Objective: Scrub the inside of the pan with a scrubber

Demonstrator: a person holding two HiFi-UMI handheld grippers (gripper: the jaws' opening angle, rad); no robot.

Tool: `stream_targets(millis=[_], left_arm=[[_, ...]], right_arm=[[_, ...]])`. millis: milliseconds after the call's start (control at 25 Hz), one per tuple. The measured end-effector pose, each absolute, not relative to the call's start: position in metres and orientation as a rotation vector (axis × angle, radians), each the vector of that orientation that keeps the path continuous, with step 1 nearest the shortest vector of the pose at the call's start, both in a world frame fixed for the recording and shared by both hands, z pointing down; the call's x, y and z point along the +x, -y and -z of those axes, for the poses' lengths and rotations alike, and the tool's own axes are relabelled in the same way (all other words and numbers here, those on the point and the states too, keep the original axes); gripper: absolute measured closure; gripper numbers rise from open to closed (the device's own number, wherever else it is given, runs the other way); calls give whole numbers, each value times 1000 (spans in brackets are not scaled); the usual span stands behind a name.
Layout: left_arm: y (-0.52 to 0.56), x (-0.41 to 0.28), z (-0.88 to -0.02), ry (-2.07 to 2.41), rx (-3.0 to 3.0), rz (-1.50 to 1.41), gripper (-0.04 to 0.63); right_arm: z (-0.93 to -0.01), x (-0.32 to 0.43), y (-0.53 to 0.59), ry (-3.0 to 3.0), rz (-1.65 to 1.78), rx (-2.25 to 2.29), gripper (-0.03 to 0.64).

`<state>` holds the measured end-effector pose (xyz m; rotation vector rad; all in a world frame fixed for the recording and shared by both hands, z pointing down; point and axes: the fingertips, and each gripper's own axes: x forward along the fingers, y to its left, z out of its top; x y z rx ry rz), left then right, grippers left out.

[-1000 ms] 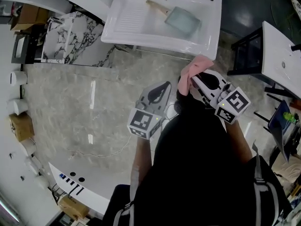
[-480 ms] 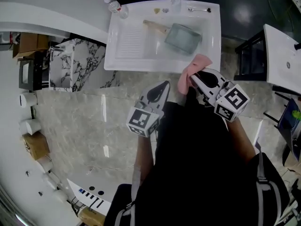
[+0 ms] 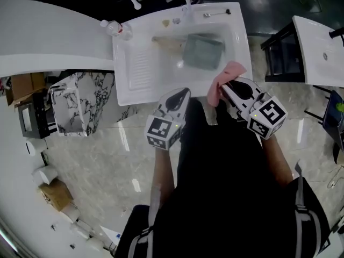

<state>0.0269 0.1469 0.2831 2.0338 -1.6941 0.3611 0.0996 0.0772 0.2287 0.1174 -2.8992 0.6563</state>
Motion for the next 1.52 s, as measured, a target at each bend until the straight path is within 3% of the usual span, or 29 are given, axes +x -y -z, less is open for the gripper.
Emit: stream_targets(millis=[680,1040,1160,1520], left_arm=[[-68,-143,-397,1282,2171,-786,561],[-33,-190,-476,1125,2182,-983,560],[-18,-199,-498,1081,2180,-1086,482],[11,-210,-561,898,2197,-1459,421]], right_arm=[[-292,-2,-51,2642,-700,604,578],[-348,-20,-40,2504,-705,680,578],[-371,-24,-33,2465,-721,665,578],[-448,-50,4,2356,-632,552,578]])
